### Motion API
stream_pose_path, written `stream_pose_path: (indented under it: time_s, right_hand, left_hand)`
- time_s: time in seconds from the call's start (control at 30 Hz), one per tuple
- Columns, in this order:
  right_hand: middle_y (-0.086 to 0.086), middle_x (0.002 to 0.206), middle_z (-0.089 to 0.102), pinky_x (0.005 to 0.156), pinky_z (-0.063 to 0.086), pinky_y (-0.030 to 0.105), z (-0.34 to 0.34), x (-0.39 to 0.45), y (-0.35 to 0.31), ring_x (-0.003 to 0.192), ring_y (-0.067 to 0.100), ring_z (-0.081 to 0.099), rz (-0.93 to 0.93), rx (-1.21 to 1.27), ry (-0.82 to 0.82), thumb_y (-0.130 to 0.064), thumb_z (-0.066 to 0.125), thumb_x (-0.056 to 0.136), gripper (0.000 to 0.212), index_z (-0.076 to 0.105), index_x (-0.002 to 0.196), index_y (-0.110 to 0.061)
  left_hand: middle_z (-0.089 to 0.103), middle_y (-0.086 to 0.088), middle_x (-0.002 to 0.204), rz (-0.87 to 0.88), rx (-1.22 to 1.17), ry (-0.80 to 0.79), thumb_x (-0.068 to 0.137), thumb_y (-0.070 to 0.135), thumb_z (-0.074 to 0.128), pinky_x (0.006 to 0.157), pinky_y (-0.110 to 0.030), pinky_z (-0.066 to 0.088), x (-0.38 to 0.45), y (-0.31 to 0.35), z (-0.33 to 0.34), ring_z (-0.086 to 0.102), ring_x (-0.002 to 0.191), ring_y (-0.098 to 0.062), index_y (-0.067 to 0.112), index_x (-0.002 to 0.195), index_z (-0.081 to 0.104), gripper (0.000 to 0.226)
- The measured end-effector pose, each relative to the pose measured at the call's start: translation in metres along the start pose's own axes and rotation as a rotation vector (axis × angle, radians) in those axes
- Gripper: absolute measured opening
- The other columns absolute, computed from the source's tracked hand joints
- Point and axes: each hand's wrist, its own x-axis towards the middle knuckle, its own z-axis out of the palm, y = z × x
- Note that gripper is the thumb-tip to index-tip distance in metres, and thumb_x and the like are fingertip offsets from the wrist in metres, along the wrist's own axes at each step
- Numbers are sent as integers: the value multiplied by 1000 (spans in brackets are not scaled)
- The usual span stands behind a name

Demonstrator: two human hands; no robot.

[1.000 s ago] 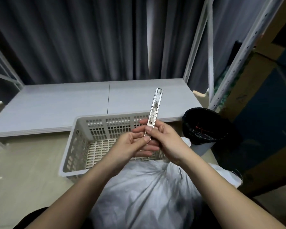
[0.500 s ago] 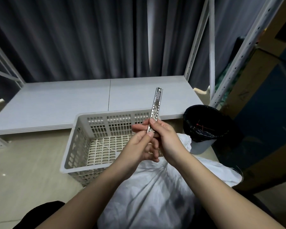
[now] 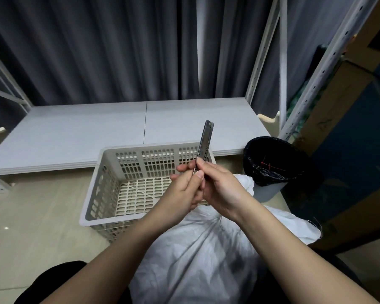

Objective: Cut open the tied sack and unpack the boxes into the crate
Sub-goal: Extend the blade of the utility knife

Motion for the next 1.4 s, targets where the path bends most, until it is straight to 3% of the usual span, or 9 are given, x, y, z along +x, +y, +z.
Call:
stream_pose_path:
  time_s: [0.13,0.3,0.4,0.57,0.8,1.03,1.13,1.27,1.4]
  right_hand:
    - [12,90,72,94,47,43,0,6,6,97,33,64,-36,-76,47,-28,41,96,32,61,78,-10]
    - [12,82,70,94,45,47,9,9,14,93,34,63,-71,-186,168,-31,41,99,38,61,73,-10]
    - [10,81,71,85,50,40,14,8,12,91,33,64,-71,-184,169,-32,43,98,42,66,68,-16]
    - [3,77,73,71,56,25,12,10,7,76,17,71,-110,-32,165,-17,45,97,17,59,107,-12]
    - [5,72,72,57,52,18,4,13,9,67,12,69,-118,-137,172,-18,48,97,12,55,91,-10]
    - [2,64,69,58,52,18,11,17,11,58,10,65,-208,-323,205,-22,44,100,24,55,81,-11]
    - [12,79,72,34,39,18,11,14,12,32,11,46,-180,-357,224,-27,44,100,24,54,84,-10]
    - [10,96,74,30,26,11,12,12,11,27,5,30,-141,-328,257,-26,46,99,24,56,86,-8]
    - [3,63,62,40,46,19,12,13,10,43,11,47,-100,-331,190,-26,46,99,29,66,102,-4]
  left_hand:
    - [26,11,41,-4,-39,99,103,19,29,36,-12,17,1,-2,3,18,36,-1,12,65,34,39]
    - [24,11,41,-35,-114,200,103,23,29,36,-13,16,-1,-4,10,18,36,-3,14,61,30,44]
    - [25,12,41,-2,-97,227,103,23,29,36,-14,18,0,-6,10,20,37,-2,14,60,31,45]
    - [26,13,41,27,-67,178,104,18,28,36,-13,18,2,-8,2,19,37,0,15,60,31,44]
    - [23,11,40,-41,-85,181,103,21,31,35,-12,16,0,-4,3,19,35,1,17,58,28,45]
    - [23,13,41,-85,-247,300,102,25,37,34,-12,17,-2,1,10,19,34,0,22,62,41,40]
    - [35,6,42,-128,-194,249,101,28,36,37,-17,26,-3,1,8,34,37,-7,13,63,43,42]
    - [54,-3,56,-222,-318,69,101,21,39,44,-22,48,-4,10,-10,54,49,-12,8,87,55,25]
    - [44,1,60,-181,-287,-16,102,15,35,37,-15,34,-4,13,-21,37,43,-4,14,83,44,21]
